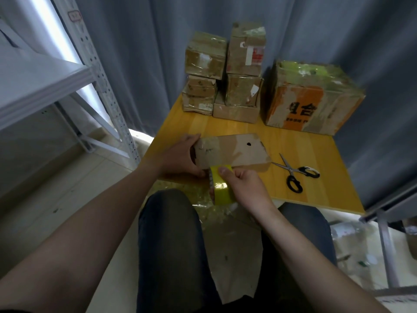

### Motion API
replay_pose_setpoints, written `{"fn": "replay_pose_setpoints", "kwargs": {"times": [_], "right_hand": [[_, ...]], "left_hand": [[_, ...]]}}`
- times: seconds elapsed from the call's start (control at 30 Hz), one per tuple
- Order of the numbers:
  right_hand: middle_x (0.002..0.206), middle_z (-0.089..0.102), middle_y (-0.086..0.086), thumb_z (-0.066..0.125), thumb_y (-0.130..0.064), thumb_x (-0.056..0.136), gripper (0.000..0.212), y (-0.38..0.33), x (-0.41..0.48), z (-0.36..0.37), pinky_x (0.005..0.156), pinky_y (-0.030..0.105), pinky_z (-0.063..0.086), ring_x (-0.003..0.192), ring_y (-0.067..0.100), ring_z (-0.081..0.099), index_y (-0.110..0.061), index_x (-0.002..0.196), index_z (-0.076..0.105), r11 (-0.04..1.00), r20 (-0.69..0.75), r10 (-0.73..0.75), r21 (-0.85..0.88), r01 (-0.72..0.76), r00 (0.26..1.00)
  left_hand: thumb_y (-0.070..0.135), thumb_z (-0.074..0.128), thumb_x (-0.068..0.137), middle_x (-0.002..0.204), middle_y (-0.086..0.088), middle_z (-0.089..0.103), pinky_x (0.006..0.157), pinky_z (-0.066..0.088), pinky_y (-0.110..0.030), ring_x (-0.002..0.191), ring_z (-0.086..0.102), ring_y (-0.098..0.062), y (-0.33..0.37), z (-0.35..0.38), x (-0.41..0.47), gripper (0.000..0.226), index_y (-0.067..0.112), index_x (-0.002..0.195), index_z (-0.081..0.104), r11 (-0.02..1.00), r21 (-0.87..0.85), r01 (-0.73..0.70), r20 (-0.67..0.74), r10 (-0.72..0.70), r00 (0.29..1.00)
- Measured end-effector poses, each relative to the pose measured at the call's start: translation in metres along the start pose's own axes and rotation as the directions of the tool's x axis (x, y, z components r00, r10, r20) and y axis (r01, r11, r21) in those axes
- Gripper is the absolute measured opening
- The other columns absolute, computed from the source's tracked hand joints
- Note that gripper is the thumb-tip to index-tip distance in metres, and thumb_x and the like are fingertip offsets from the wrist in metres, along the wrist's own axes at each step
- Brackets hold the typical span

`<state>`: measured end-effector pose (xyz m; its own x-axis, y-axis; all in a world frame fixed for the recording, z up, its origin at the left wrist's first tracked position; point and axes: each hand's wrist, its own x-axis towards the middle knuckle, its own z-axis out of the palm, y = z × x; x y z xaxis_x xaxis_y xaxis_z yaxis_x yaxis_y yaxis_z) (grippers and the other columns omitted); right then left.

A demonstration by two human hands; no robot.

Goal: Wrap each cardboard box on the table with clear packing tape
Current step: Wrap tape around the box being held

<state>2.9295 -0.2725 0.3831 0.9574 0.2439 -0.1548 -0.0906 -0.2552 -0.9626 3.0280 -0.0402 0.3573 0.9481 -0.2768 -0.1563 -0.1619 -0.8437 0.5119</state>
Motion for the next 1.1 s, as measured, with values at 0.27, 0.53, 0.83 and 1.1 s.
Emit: {"fn": "replay_pose_setpoints", "kwargs": {"times": [0.27, 0.53, 0.83, 1.1], "right_hand": [[0.077, 0.077, 0.010, 0.062, -0.054, 0.099, 0.054, 0.028, -0.018, 0.008, 0.076, 0.035, 0.064, 0.073, 0.027, 0.076, -0.003, 0.083, 0.073, 0.996, 0.041, 0.089, 0.011, -0.089, 0.995], [0.093, 0.077, 0.022, 0.066, -0.058, 0.092, 0.060, 0.040, -0.014, 0.012, 0.092, 0.060, 0.058, 0.092, 0.042, 0.075, 0.001, 0.102, 0.074, 0.981, 0.064, 0.167, 0.087, -0.172, 0.984], [0.093, 0.079, 0.013, 0.055, -0.083, 0.071, 0.079, 0.054, -0.009, 0.020, 0.097, 0.056, 0.056, 0.091, 0.030, 0.077, -0.013, 0.101, 0.076, 0.983, 0.095, 0.174, 0.042, -0.179, 0.980], [0.092, 0.077, 0.016, 0.052, -0.076, 0.086, 0.077, 0.053, -0.011, 0.013, 0.092, 0.059, 0.058, 0.087, 0.032, 0.076, -0.003, 0.101, 0.074, 0.983, 0.094, 0.183, -0.025, -0.181, 0.979]], "left_hand": [[0.070, 0.086, 0.052, 0.158, 0.007, 0.019, 0.112, 0.038, -0.040, 0.140, 0.035, -0.023, 0.006, 0.008, -0.011, 0.144, 0.028, 0.163, 0.004, 0.994, 0.072, -0.076, 0.051, 0.073, 0.996], [0.065, 0.079, 0.073, 0.164, 0.000, 0.000, 0.120, 0.020, -0.054, 0.152, 0.010, -0.033, 0.019, 0.000, -0.005, 0.125, 0.048, 0.157, -0.013, 0.907, 0.395, -0.147, 0.190, 0.076, 0.979], [0.038, 0.047, 0.102, 0.165, 0.004, 0.031, 0.114, 0.041, -0.055, 0.154, 0.022, -0.029, 0.006, 0.023, -0.039, 0.052, 0.026, 0.153, 0.041, 0.687, 0.374, -0.623, 0.032, 0.662, 0.749], [0.027, 0.056, 0.103, 0.167, 0.013, 0.025, 0.120, 0.034, -0.048, 0.158, 0.011, -0.021, 0.008, 0.020, -0.027, 0.055, 0.032, 0.155, 0.038, 0.790, 0.299, -0.536, 0.043, 0.550, 0.834]]}}
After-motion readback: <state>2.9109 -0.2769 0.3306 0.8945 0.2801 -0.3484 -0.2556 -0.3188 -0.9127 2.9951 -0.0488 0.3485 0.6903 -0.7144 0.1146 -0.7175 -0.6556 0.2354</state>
